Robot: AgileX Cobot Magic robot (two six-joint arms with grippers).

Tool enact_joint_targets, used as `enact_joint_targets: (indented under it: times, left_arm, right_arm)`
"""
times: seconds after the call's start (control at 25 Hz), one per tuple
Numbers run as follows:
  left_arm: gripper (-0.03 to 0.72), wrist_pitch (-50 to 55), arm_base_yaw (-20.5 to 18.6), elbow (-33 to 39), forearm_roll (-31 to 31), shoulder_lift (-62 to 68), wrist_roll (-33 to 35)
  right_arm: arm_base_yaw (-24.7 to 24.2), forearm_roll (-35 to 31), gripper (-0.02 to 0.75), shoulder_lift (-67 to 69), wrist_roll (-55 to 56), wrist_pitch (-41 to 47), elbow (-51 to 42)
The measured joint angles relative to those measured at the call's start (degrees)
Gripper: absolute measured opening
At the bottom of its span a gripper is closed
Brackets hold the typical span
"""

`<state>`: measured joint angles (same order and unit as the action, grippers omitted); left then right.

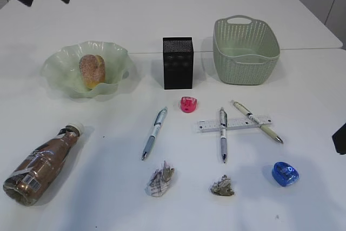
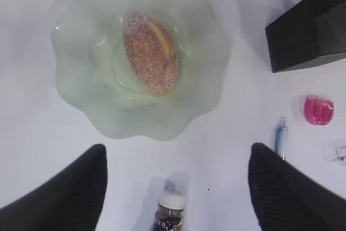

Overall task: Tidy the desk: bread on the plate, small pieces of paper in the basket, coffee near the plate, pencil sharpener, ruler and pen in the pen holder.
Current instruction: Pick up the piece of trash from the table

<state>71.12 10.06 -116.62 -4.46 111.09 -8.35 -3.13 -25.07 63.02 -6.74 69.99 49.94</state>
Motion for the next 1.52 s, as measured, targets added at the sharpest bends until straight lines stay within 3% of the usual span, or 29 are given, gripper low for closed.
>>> enact_joint_targets:
  times: [0.28, 0.92, 1.24, 1.32, 1.52]
  left_arm:
    - [0.573, 0.3, 0.1, 3.22, -0.07, -9.24, 0.81]
    - [0.538, 1.01, 0.1, 33.77, 1.33, -41.56, 1.55]
    - [0.532, 1.24, 0.1, 35.44, 1.33, -48.25, 1.55]
    - [0.531, 1.24, 0.1, 35.44, 1.33, -48.36, 1.55]
    - [0.531, 1.24, 0.1, 35.55, 1.23, -48.36, 1.55]
  right_arm:
    - [6.64, -0.11, 0.512, 0.0, -0.1, 0.0, 0.0]
    - [20.54, 1.98, 0.512, 7.95, 2.08, -4.16, 0.08]
    - [24.67, 7.85, 0.512, 14.79, 2.08, -8.46, 0.89]
    - [28.12, 11.76, 0.512, 20.7, 1.95, -10.75, 4.44]
    - [31.05, 13.57, 0.512, 27.66, 4.07, -11.44, 9.88]
